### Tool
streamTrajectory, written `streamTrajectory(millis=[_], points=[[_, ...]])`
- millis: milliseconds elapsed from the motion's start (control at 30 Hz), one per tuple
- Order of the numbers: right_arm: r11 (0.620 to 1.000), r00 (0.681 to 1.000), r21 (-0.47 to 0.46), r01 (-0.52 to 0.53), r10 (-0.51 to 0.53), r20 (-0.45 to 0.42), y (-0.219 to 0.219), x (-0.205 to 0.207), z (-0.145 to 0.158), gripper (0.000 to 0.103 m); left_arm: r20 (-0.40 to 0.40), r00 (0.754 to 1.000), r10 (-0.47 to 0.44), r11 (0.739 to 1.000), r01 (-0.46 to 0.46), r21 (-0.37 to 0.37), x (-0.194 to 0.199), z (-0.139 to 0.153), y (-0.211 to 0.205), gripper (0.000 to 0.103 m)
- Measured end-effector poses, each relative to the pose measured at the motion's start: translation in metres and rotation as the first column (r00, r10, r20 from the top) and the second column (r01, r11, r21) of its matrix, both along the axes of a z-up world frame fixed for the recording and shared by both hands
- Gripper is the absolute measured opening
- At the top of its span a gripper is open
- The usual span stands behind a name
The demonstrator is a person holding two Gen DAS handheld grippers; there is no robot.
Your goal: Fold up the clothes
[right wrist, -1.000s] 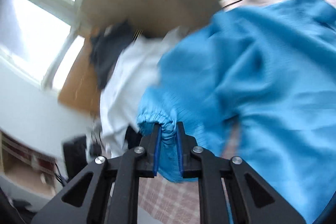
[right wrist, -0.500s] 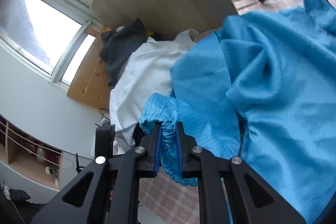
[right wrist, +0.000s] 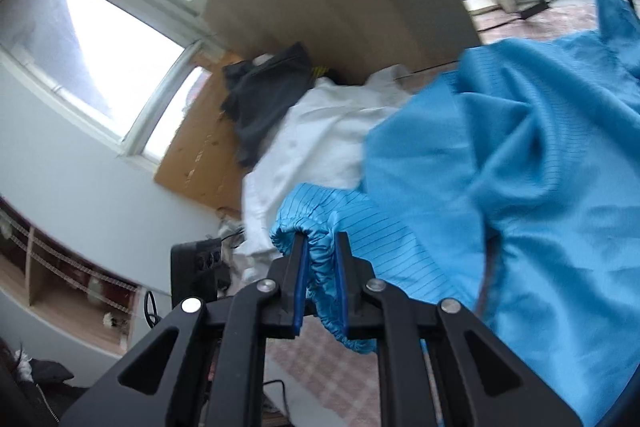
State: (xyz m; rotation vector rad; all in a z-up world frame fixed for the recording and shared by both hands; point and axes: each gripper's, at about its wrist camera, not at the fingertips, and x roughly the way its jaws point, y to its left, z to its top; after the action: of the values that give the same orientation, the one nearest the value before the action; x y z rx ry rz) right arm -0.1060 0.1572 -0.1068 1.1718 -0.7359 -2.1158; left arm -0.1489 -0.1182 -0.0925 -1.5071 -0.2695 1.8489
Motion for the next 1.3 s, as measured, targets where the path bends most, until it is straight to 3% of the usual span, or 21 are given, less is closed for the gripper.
streamTrajectory(millis=[133,200,267,367,500,633,733,833,967,1033,1133,1200,1267,1300], points=[[0.993,0.993,0.004,-0.119,0.119,0.016,-0.053,0.007,-0.010,0.013,-0.019,1.000,0.004,1.000,-0.004,-0.007,0.009,0.016,-0.046,0.005],[0.983,0.982,0.013,-0.182,0.181,0.052,-0.085,0.010,-0.026,0.013,-0.032,0.999,0.017,0.998,-0.019,-0.053,0.009,0.009,-0.053,0.005],[0.972,0.969,0.038,-0.233,0.228,0.097,-0.115,0.012,-0.047,0.013,0.001,0.999,0.036,0.999,-0.035,-0.042,0.005,-0.006,-0.058,0.005],[0.957,0.954,0.095,-0.273,0.257,0.156,-0.144,0.014,-0.078,0.013,0.023,0.999,0.035,0.999,-0.034,-0.041,0.001,-0.027,-0.063,0.005],[0.946,0.941,0.138,-0.292,0.258,0.218,-0.160,0.013,-0.111,0.013,0.102,0.993,0.064,0.998,-0.067,0.020,-0.002,-0.043,-0.080,0.008],[0.941,0.938,0.165,-0.295,0.253,0.237,-0.168,0.005,-0.129,0.013,0.071,0.997,0.031,1.000,-0.031,-0.006,0.000,-0.037,-0.086,0.009],[0.934,0.937,0.184,-0.307,0.264,0.228,-0.170,0.004,-0.129,0.015,0.059,0.998,0.005,0.999,-0.003,-0.036,-0.003,-0.037,-0.080,0.018],[0.921,0.939,0.222,-0.322,0.281,0.197,-0.169,0.012,-0.110,0.016,0.038,0.999,-0.023,0.997,0.025,-0.072,-0.008,-0.036,-0.074,0.017],[0.895,0.951,0.321,-0.309,0.299,0.082,-0.154,0.034,-0.071,0.035,0.043,0.997,-0.060,0.994,0.064,-0.092,-0.011,-0.032,-0.069,0.019],[0.874,0.963,0.415,-0.254,0.269,0.022,-0.140,0.047,-0.056,0.038,0.041,0.997,-0.070,0.992,0.074,-0.107,-0.012,-0.028,-0.066,0.021],[0.846,0.975,0.506,-0.169,0.217,-0.038,-0.121,0.059,-0.045,0.038,0.011,0.995,-0.101,0.984,0.102,-0.146,-0.012,-0.019,-0.061,0.027],[0.837,0.984,0.527,-0.148,0.180,-0.009,-0.112,0.053,-0.052,0.037,-0.001,0.993,-0.117,0.980,0.116,-0.162,-0.014,-0.017,-0.057,0.030],[0.839,0.986,0.522,-0.156,0.165,0.030,-0.111,0.048,-0.064,0.022,-0.010,0.992,-0.127,0.976,0.123,-0.182,-0.016,-0.018,-0.052,0.030],[0.838,0.986,0.520,-0.163,0.162,0.047,-0.112,0.047,-0.072,0.022,-0.014,0.991,-0.130,0.973,0.125,-0.194,-0.017,-0.020,-0.049,0.030]])
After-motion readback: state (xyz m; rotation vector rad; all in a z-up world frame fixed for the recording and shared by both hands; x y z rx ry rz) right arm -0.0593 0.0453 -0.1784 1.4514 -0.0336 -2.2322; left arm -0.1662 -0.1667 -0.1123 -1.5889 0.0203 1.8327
